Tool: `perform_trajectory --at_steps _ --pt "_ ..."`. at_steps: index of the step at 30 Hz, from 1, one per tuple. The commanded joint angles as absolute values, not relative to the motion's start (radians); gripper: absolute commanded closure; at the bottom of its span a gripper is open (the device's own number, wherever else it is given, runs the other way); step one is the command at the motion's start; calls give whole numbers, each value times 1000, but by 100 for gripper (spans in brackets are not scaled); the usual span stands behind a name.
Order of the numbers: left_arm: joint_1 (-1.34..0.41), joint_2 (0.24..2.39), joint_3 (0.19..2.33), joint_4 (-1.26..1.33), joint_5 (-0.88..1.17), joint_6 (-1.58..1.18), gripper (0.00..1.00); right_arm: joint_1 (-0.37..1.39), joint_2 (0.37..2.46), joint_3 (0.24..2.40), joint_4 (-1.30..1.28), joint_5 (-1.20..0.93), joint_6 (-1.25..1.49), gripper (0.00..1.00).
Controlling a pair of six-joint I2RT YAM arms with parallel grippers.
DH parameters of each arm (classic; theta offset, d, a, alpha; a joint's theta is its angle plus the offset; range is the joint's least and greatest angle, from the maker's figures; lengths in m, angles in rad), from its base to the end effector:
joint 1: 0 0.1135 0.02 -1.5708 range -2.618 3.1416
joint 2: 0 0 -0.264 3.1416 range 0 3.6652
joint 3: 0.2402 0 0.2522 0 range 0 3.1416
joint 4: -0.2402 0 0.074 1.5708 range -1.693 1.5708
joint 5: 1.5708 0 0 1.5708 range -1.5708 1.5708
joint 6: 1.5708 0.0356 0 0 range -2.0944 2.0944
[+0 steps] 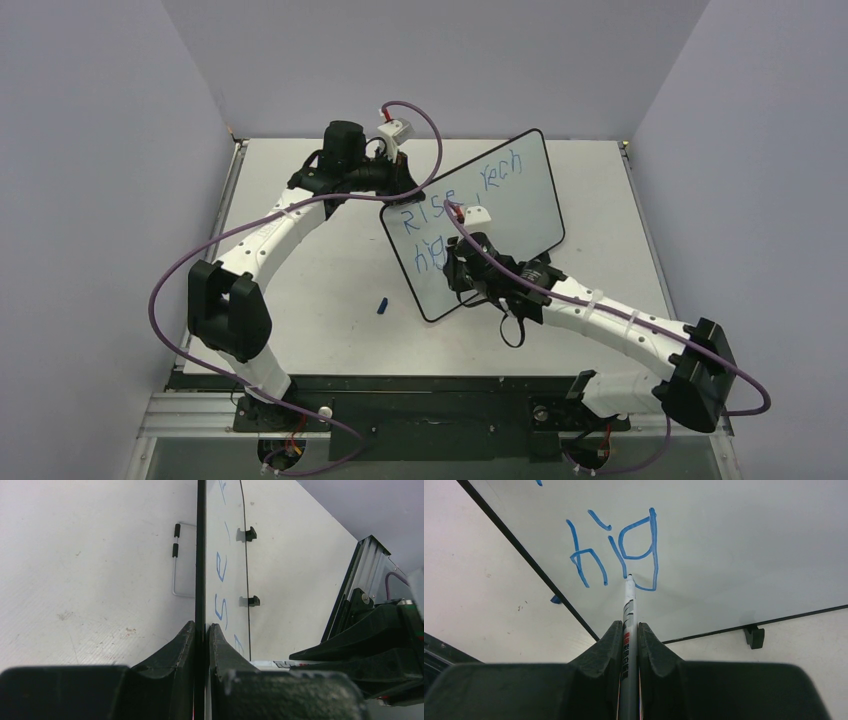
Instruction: Write a sentence on the whiteboard
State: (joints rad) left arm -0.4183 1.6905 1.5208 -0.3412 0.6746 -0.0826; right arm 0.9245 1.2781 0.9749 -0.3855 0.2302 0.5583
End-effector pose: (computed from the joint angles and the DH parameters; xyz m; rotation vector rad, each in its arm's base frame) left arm 0.3491 -0.1795 0.3436 0.7644 1.9680 -1.0029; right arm 0.1748 0.2182 0.2813 -0.2942 2.2753 0.5350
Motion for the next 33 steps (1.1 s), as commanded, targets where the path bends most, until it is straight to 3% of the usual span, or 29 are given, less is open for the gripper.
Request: perform_trajectory --at_steps 1,33 --pt "-414 1631 1536 -255 647 -21 100 926 1190 1033 -390 277 551 100" --pt "-414 1637 1537 -253 649 -18 100 763 1345 1153 -333 201 490 100"
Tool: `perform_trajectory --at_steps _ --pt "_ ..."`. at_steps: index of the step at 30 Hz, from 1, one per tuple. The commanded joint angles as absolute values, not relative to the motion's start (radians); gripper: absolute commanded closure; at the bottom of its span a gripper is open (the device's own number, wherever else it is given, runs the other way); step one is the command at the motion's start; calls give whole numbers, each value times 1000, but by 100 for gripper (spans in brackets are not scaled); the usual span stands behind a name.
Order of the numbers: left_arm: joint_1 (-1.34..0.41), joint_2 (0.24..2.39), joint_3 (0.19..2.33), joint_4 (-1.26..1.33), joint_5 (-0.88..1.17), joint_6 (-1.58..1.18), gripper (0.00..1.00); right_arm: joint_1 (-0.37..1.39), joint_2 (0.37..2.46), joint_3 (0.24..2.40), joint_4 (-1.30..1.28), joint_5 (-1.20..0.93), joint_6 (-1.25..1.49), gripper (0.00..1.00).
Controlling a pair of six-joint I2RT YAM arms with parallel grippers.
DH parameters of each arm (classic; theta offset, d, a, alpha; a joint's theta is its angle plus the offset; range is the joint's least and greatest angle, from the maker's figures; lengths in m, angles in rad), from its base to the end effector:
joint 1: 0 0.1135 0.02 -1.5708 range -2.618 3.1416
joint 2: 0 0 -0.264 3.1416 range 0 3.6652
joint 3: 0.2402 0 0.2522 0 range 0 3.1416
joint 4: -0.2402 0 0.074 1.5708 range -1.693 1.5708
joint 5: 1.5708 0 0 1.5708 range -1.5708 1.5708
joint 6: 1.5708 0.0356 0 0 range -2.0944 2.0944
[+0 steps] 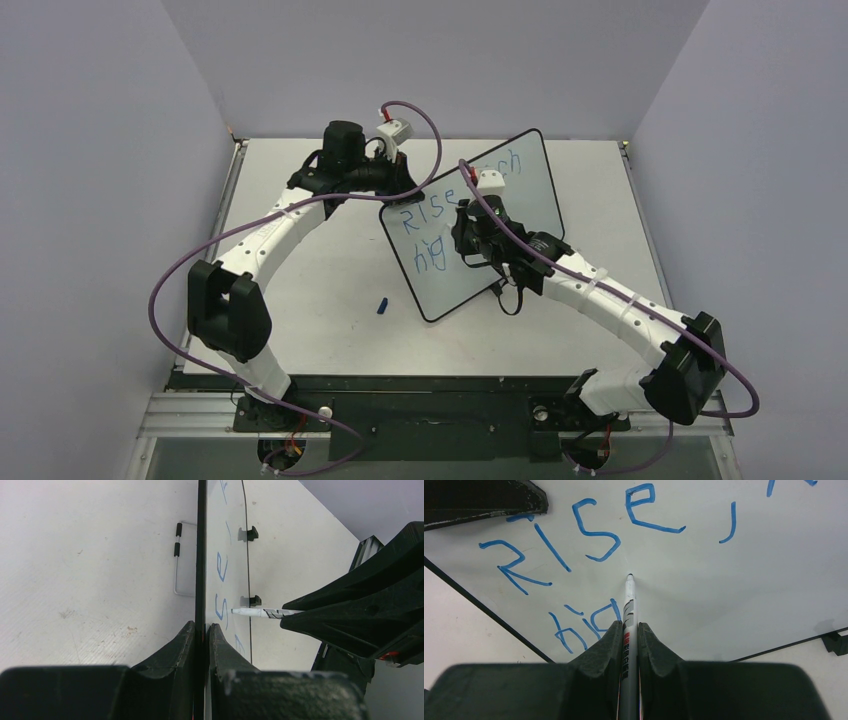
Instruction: Write a sentence on the whiteboard
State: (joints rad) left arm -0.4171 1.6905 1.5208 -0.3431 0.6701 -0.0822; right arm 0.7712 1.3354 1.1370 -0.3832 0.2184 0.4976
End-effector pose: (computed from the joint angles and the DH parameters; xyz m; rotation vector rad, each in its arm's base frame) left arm 0.3493 -0.1790 0.3434 0.7606 1.9713 -0.9976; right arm 0.2214 0.2045 0.3210 -0.1693 2.1733 0.5034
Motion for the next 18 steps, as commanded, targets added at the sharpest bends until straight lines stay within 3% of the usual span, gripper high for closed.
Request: perform_trajectory --at_steps 1,18 --pt "-414 1637 1537 -253 648 -19 100 763 1345 1142 -331 197 494 100" --pt "-413 1637 1537 -253 647 -21 100 788 1248 925 -294 162 567 100"
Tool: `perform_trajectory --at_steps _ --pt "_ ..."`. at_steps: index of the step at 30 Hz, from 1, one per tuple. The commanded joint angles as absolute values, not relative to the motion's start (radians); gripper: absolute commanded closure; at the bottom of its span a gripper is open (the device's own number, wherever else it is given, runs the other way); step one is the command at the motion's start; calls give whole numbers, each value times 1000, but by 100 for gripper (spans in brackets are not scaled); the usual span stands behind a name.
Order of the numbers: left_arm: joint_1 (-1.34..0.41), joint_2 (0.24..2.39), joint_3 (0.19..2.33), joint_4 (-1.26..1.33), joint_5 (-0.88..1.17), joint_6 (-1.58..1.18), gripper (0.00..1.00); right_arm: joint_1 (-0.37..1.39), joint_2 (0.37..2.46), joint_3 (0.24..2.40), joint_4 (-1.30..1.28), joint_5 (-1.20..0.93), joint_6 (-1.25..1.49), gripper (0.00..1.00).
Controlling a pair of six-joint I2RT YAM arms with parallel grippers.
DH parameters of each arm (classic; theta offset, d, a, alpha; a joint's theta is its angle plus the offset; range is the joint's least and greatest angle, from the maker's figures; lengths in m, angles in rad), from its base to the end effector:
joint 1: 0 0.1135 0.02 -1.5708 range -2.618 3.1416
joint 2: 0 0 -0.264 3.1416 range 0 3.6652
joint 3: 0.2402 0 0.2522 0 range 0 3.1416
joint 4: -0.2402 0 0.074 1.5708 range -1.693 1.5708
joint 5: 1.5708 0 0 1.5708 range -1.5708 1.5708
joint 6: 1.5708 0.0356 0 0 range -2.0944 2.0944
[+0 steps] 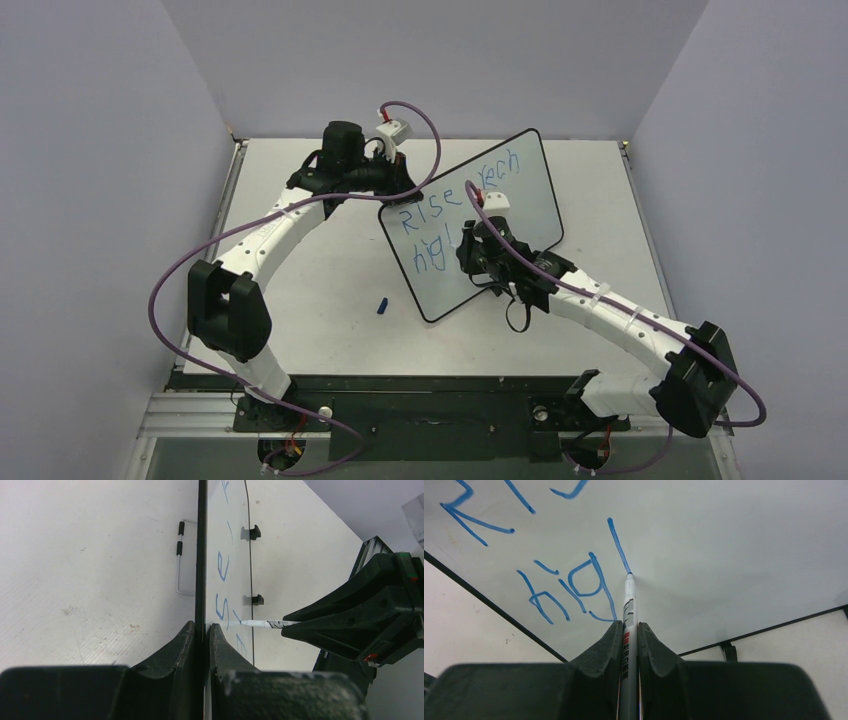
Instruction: Write a sentence on the whiteboard
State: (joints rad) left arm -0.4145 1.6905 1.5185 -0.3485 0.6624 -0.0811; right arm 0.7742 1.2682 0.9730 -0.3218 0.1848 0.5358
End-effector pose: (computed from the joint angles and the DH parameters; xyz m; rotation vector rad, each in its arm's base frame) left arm 0.3497 -0.1778 0.3420 0.7535 1.9814 -0.9885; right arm 0.2062 0.1925 0.2886 -0.1588 2.2220 0.5368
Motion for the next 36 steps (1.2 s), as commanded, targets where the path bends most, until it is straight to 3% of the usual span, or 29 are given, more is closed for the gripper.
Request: perform_trajectory --at_steps 1,36 --pt "-414 1636 1537 -252 648 -21 100 790 1246 919 -294 164 570 100" --pt "-415 1630 1534 -253 646 -19 100 745 1326 1122 -370 254 508 100"
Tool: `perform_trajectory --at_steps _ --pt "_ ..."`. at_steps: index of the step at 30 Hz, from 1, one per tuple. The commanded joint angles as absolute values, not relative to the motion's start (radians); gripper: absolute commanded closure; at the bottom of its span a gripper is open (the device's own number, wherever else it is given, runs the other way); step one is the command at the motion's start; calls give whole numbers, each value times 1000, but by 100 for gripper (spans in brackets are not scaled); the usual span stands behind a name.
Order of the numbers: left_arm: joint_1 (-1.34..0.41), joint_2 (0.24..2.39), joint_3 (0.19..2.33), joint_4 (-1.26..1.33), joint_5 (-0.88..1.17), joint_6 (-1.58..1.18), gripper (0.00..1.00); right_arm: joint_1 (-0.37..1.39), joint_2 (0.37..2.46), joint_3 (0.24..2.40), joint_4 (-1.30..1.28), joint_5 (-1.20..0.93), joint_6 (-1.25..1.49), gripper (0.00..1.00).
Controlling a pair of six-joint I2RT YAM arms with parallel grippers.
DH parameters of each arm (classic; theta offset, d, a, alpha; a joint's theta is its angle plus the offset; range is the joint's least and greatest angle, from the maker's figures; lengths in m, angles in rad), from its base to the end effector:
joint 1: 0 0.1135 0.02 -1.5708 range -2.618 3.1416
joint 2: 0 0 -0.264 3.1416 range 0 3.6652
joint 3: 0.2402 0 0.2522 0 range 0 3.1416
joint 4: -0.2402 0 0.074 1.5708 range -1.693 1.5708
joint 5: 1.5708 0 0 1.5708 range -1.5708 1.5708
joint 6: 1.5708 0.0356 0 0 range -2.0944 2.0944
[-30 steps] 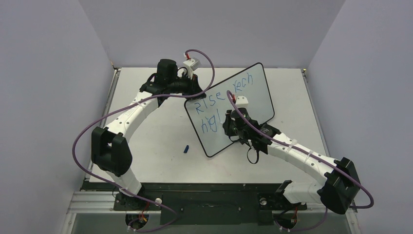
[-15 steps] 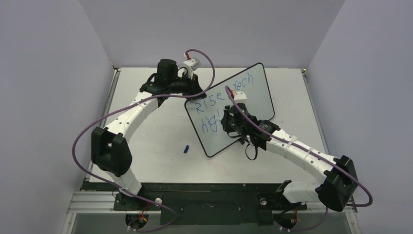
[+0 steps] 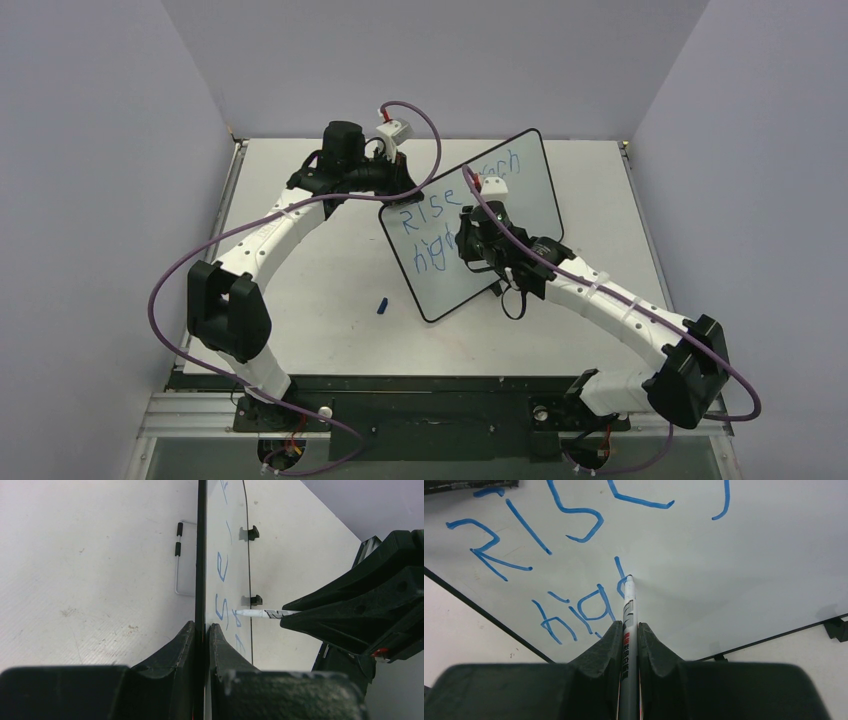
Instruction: Write a sentence on the whiteboard
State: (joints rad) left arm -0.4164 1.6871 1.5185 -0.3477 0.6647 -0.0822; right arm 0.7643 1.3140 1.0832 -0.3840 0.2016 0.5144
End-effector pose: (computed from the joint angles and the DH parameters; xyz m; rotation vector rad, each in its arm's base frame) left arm 0.3486 -0.1782 0.3434 0.7563 1.9767 -0.9921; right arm 0.2172 0.1984 0.3084 -0.1608 2.2109 0.5046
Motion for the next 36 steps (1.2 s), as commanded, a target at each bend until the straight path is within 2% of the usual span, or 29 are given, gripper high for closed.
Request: perform_trajectory --at_steps 1,23,36 --pt "-415 1631 1534 -253 647 -19 100 742 1326 1121 -371 254 508 100" --pt "-414 1630 1537 -253 647 -19 100 743 1254 969 -347 188 554 100" --pt "-414 1629 1535 -252 645 -20 100 742 1161 985 -376 202 543 100"
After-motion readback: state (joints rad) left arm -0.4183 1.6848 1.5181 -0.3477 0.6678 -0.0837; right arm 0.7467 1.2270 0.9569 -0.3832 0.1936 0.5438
